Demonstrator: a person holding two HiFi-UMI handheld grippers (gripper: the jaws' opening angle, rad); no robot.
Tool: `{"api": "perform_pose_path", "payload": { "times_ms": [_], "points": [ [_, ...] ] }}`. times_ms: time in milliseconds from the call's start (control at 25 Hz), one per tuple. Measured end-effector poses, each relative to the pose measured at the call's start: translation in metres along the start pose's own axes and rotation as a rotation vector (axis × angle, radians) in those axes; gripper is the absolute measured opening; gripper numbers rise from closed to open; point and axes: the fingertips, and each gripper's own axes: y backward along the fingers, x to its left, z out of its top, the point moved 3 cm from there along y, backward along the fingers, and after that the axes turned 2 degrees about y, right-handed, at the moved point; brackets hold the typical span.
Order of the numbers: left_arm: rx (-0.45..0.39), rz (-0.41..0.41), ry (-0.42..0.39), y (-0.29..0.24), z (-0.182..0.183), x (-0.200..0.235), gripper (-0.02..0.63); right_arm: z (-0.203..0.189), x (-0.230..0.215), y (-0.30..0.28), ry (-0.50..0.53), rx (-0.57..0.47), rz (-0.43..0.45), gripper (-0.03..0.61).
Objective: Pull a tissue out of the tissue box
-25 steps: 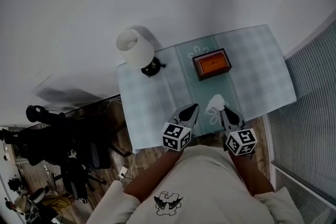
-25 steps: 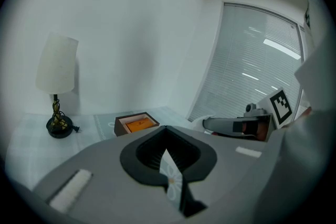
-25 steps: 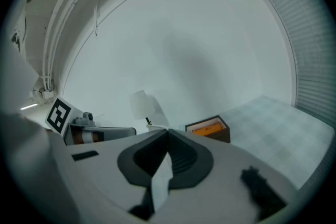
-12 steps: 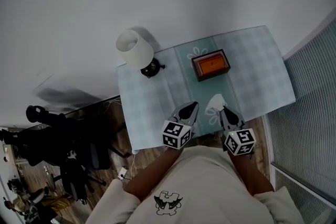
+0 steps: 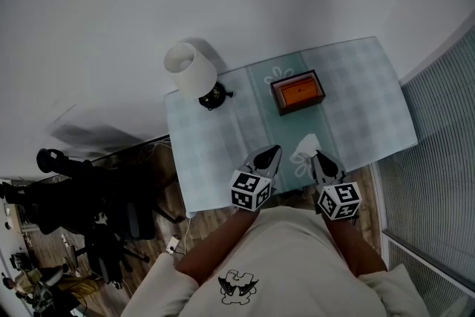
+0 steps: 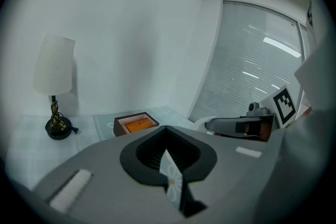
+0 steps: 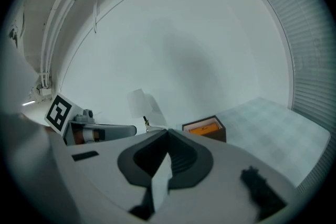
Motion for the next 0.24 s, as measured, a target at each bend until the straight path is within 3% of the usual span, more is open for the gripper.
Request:
{"api": "perform_pose_path", "payload": {
  "times_ms": [240],
  "points": [
    [0.004, 0.005, 0.002, -0.0011, -0.0015, 0.0015, 0.006, 0.0008, -0.0026, 0.0, -0.003, 0.003, -0.005, 0.012]
  ]
}}
